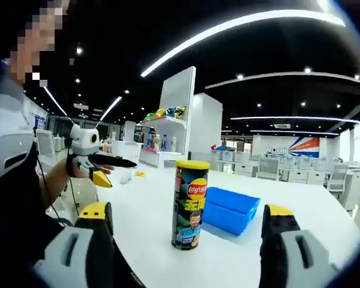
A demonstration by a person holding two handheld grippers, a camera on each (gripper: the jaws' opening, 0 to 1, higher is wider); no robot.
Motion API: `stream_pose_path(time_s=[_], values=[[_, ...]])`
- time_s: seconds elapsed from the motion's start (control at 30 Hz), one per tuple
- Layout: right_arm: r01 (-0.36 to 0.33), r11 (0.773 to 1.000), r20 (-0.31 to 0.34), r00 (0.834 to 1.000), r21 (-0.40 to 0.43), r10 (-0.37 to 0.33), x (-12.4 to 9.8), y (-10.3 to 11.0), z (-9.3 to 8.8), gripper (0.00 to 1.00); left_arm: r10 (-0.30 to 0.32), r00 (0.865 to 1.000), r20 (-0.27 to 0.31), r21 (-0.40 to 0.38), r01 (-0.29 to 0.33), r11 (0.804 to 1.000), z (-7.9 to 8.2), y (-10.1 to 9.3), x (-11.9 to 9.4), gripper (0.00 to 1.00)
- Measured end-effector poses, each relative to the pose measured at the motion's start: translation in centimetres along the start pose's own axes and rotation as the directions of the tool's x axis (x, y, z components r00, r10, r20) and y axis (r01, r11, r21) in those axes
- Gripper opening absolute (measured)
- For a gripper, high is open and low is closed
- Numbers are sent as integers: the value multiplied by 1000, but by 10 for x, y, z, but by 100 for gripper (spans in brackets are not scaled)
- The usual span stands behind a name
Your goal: Open the lid of the chip container on the table, take out the chips, place them into the box in front of the container, and close the lid
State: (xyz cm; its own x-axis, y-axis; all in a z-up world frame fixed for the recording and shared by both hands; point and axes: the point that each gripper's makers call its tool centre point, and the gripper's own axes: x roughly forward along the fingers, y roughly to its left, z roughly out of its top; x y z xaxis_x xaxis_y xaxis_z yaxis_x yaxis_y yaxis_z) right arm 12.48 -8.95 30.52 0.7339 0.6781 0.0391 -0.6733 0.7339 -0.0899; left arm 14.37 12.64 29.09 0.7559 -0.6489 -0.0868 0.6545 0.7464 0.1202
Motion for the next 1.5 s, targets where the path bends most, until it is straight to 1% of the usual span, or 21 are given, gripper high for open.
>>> stream_pose_path(time_s=[0.1, 0.2, 0.27, 0.33, 0.4, 0.63, 0.77, 0.87, 1.0, 1.23, 1.3, 1.33, 1.37, 1.4, 1.5], values=[[-2, 1000, -4, 1000, 14, 2, 2, -1, -3, 97, -6, 1000, 0, 10, 6, 1000, 0, -2, -1, 95], [18, 1000, -36, 999, -21, -19, 4, -4, -10, 97, -5, 1000, 4, 9, 5, 1000, 1, -1, -2, 95], [19, 999, -44, 999, -39, -21, 4, -3, -11, 97, -5, 1000, 5, 11, 4, 1000, 1, -1, -2, 95], [9, 999, -48, 999, -40, -11, 4, -1, -12, 97, -3, 1000, 4, 13, 3, 1000, 1, 0, -2, 95], [-5, 1000, -38, 999, -29, 4, 4, 2, -11, 97, -4, 1000, 5, 16, 4, 1000, 1, 0, -2, 95], [1, 1000, -1, 1000, -4, -1, 3, 1, -1, 97, -9, 1000, 18, 18, 9, 1000, 3, -1, -3, 95], [16, 999, -7, 1000, -28, -16, 0, -2, -1, 97, -11, 1000, 25, 8, 10, 1000, 2, -1, 0, 95], [27, 999, -25, 999, -36, -28, 0, -5, -5, 96, -40, 998, 41, 1, 40, 999, 2, -7, 3, 95], [29, 999, -37, 999, -46, -30, 1, -5, -8, 96, -57, 997, 45, -4, 57, 998, 2, -11, 6, 95], [31, 998, -45, 998, -50, -33, 2, -6, -10, 95, -49, 997, 59, -8, 50, 999, 5, -5, 7, 95], [32, 998, -50, 998, -51, -34, 2, -6, -11, 95, -60, 995, 74, -21, 62, 998, 7, -4, 13, 95], [32, 998, -51, 998, -53, -35, 2, -6, -11, 95, -77, 993, 88, -55, 83, 995, 7, -4, 19, 95], [33, 998, -54, 998, -58, -36, 2, -7, -11, 95, -92, 992, 89, -77, 99, 992, 6, -4, 23, 95], [33, 998, -56, 998, -62, -37, 2, -7, -11, 94, -120, 988, 92, -94, 129, 987, 5, -6, 31, 95], [38, 996, -57, 997, -76, -42, 1, -7, -11, 95, -172, 978, 121, -81, 183, 980, 2, -10, 50, 95]])
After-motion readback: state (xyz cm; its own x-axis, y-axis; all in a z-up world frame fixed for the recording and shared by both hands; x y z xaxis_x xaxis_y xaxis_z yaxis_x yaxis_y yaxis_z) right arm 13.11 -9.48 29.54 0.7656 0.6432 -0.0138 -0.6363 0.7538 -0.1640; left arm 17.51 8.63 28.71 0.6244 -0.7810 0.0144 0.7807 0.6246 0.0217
